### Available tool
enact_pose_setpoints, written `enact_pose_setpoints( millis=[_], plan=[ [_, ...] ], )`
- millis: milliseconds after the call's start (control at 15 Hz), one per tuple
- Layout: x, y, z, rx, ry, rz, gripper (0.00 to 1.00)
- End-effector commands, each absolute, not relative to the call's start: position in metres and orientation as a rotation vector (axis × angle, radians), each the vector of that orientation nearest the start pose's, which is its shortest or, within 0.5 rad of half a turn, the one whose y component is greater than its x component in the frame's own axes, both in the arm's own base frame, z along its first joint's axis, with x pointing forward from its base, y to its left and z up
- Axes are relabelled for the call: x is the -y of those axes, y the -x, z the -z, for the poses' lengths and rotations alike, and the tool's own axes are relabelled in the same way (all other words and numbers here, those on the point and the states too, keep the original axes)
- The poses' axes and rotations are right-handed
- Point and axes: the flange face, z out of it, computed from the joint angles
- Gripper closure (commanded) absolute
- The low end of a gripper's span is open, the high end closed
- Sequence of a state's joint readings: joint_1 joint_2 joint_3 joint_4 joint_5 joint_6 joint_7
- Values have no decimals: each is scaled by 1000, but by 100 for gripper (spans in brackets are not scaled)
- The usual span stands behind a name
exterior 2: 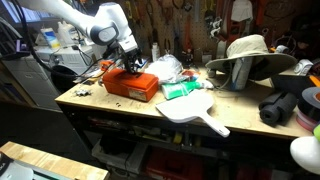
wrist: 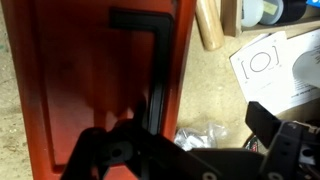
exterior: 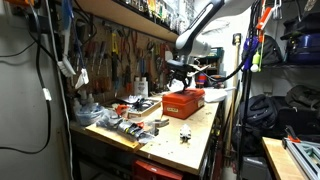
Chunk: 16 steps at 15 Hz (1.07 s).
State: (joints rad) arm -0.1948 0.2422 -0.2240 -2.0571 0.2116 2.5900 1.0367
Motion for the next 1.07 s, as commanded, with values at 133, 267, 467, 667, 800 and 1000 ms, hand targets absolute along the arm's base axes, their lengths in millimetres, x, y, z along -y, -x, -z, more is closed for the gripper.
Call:
enact_pose_setpoints(
  millis=[133, 267, 467, 667, 800, 1000],
  plan=[
    [242, -551, -356, -2102, 2038, 447, 0],
    [241, -546, -360, -2094, 2030, 469, 0],
    [239, -540, -367, -2077, 2018, 501, 0],
    [238, -535, -371, -2071, 2017, 494, 0],
    [239, -535, -372, -2074, 2021, 478, 0],
    [239, -533, -370, -2078, 2024, 455, 35]
  ],
)
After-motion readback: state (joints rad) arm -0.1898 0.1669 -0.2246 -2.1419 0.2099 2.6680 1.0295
